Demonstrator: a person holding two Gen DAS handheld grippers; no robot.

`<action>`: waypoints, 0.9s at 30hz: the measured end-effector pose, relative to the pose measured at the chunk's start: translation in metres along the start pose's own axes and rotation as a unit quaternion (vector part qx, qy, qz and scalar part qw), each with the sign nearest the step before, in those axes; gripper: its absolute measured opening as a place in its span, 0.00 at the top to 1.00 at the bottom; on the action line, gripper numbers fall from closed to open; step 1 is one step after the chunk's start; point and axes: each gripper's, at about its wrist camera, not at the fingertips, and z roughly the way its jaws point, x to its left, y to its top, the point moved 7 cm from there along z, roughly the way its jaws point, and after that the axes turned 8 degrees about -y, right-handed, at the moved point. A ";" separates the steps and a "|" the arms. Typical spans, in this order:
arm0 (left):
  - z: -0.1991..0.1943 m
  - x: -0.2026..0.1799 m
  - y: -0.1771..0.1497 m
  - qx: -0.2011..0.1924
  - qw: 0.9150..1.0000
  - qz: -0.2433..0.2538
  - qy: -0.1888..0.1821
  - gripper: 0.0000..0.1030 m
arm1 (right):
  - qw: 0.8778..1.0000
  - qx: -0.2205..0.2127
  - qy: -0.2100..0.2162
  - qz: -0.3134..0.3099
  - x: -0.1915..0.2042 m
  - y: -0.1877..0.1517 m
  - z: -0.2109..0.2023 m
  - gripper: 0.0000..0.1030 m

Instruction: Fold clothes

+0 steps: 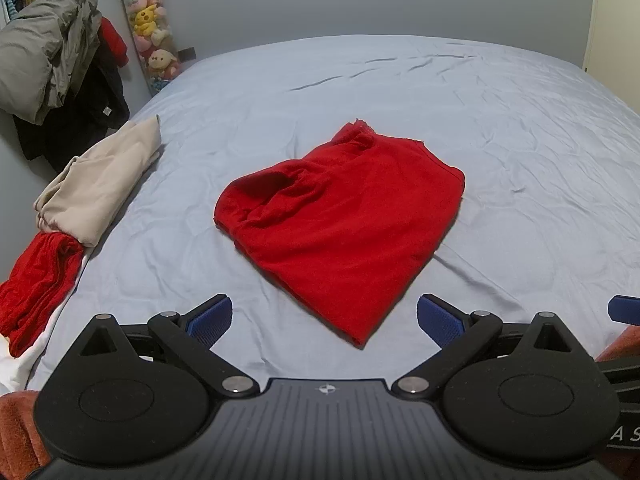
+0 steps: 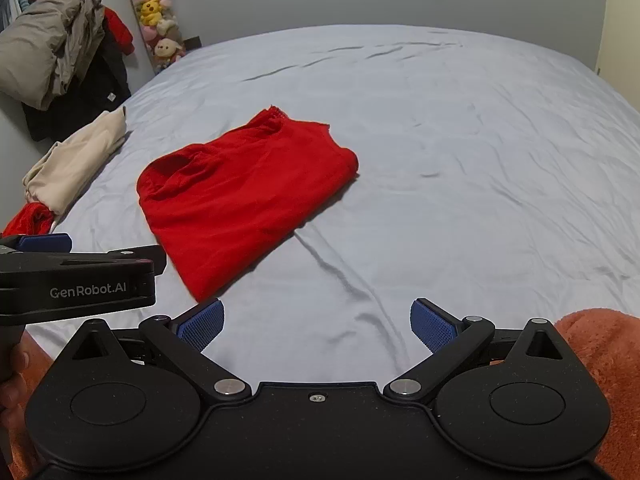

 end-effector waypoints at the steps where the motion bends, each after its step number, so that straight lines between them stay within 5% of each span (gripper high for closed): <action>1: 0.000 0.000 0.000 0.000 1.000 0.000 -0.001 0.03 | 1.000 0.000 0.000 0.000 0.000 0.000 0.000 0.04; 27: -0.001 -0.002 0.002 -0.003 1.000 0.003 -0.007 0.03 | 1.000 0.001 0.004 -0.005 0.003 0.002 -0.001 0.04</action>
